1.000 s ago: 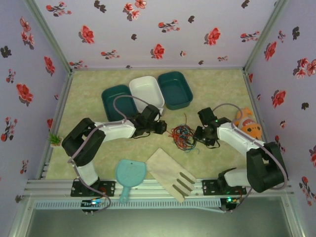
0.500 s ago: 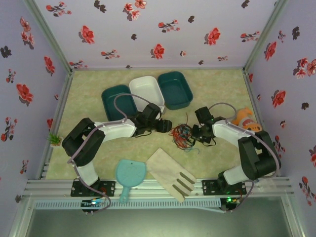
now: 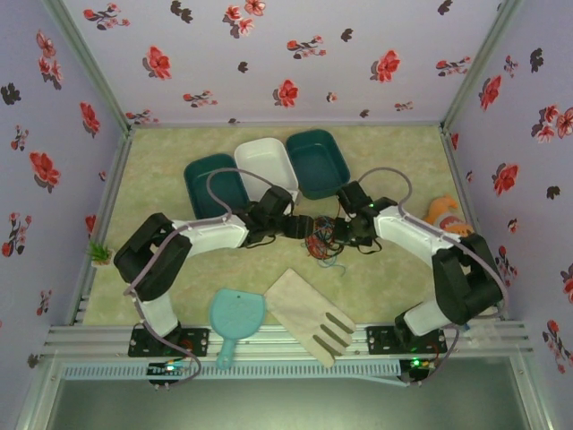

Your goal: Untangle the cables

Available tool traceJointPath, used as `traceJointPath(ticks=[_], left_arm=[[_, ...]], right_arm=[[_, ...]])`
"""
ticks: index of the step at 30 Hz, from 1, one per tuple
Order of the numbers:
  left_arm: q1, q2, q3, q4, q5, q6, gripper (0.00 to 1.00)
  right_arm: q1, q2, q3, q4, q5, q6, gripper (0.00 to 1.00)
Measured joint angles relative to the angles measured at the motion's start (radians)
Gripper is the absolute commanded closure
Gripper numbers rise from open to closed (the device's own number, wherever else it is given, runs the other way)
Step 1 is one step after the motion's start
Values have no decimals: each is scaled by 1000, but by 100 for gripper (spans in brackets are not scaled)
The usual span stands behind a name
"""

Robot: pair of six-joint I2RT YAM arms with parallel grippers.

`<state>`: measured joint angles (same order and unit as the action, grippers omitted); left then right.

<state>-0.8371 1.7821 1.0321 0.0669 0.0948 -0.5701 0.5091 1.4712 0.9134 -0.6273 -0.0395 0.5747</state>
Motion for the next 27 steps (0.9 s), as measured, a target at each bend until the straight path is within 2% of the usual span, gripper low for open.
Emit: traceJointPath(ticks=[6, 13, 16, 27], left_arm=[[-1, 35, 34, -2, -6, 8, 53], [-1, 47, 41, -18, -9, 13, 87], [-1, 47, 39, -27, -10, 14, 98], [-2, -32, -79, -39, -26, 11, 100]], right_arm=[[1, -120, 48, -142, 26, -26, 100], [2, -187, 149, -256, 24, -57, 100], [2, -198, 186, -293, 20, -72, 100], [2, -234, 281, -431, 38, -97, 100]])
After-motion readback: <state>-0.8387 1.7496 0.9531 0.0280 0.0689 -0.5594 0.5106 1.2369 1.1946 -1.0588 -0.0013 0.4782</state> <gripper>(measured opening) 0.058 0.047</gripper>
